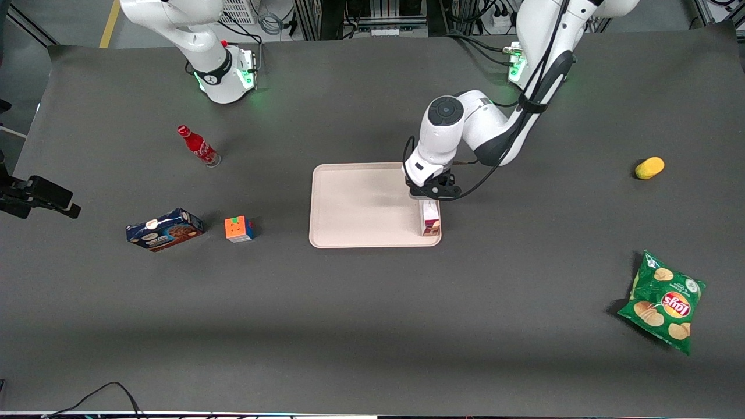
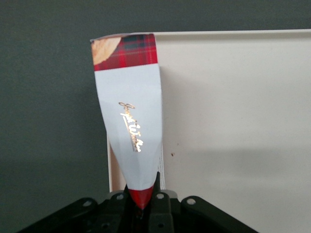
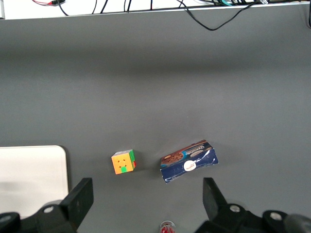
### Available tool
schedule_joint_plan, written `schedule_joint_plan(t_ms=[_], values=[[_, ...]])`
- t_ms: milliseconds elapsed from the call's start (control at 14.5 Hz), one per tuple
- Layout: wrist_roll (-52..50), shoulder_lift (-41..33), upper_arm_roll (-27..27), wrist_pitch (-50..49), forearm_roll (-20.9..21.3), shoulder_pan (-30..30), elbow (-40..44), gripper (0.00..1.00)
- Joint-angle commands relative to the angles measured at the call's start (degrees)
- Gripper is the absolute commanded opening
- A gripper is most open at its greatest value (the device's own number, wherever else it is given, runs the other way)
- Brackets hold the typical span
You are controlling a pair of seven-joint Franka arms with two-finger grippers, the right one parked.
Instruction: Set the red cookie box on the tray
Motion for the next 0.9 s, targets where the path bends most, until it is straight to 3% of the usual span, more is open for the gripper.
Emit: schedule_joint_plan(t_ms=[0, 69, 138, 207, 276, 552, 828], values=[[-1.96, 0.53, 0.71, 0.25, 1.33, -1.10, 1.63, 0.00], [-1.96, 0.62, 0.80, 0.25, 1.51, -1.10, 1.72, 0.04], [-1.96, 0.62, 0.80, 0.25, 1.86, -1.10, 1.72, 0.25], [-1.96, 0.62, 0.80, 0.16, 2.03, -1.10, 1.72, 0.84], [-1.87, 0.54, 1.15, 0.07, 2.65, -1.19, 1.72, 1.00], [-0.82, 0.27, 1.76, -1.68, 3.09, -1.01, 4.87, 1.00], [11.89, -1.39, 3.34, -17.90, 2.13, -0.48, 14.97, 1.00]])
